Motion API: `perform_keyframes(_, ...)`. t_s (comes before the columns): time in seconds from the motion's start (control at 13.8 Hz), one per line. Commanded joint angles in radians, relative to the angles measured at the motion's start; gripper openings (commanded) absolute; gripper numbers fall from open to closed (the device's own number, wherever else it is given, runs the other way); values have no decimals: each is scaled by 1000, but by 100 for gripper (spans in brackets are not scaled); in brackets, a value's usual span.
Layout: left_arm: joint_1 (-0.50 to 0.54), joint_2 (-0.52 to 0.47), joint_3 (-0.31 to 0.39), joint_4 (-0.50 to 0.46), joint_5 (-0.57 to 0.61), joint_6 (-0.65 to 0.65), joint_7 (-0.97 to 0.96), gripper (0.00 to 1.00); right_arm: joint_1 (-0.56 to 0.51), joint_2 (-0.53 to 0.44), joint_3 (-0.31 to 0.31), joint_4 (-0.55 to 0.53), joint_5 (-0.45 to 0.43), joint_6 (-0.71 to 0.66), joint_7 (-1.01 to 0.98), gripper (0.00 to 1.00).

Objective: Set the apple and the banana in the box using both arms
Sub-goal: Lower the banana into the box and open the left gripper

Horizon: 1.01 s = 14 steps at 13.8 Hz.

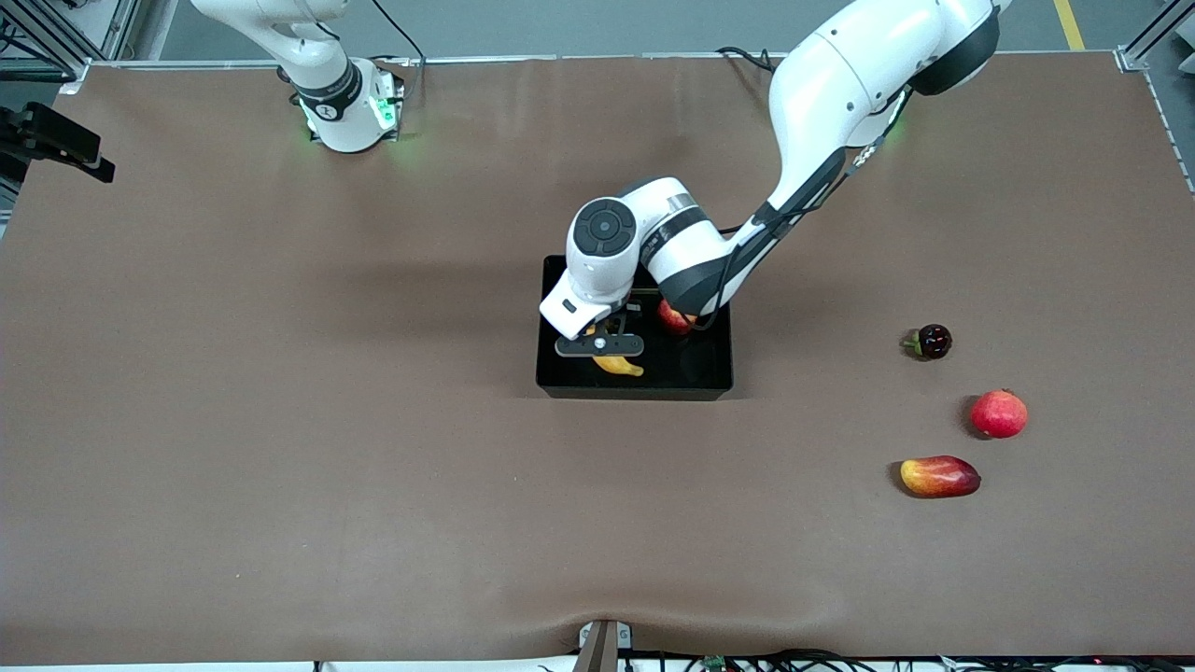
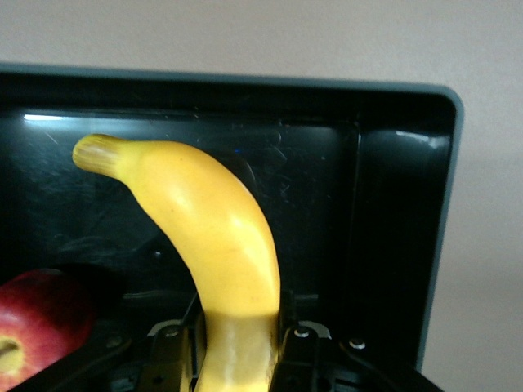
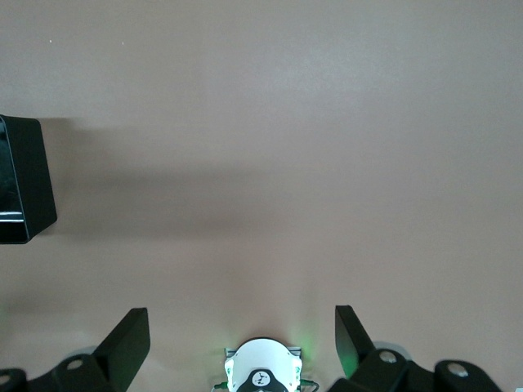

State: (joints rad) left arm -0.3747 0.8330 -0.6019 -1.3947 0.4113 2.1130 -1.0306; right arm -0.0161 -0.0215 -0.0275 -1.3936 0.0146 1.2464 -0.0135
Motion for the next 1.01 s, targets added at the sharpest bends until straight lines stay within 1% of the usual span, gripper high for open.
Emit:
perform_keyframes(0.0, -24, 40, 8, 39, -5, 21, -9, 0, -13, -29, 4, -27, 13, 1, -8, 100)
perform_keyframes(0.14, -30, 57, 14, 36, -3, 61, -17, 0, -13, -29, 3, -27, 15, 1, -8, 100)
perform_keyframes(0.22, -50, 60, 37, 31, 1, 61, -16, 0, -13, -29, 4, -27, 15, 1, -8, 100)
perform_keyframes(0.29, -64, 63, 77, 33, -2, 62, -6, 0, -13, -29, 3, -27, 15, 1, -8, 100)
perform_keyframes(0.51, -116, 86, 129, 36, -6, 114, -25, 0, -15, -29, 3, -27, 15, 1, -8, 100)
perform_keyframes(0.87, -139, 109, 131, 33, -9, 130, -26, 0, -12, -26, 3, -25, 21, 5, -6, 100)
perform_keyframes(0.94, -138, 110, 133, 31, -8, 130, -26, 24, -13, -28, 3, -25, 27, 5, -6, 100)
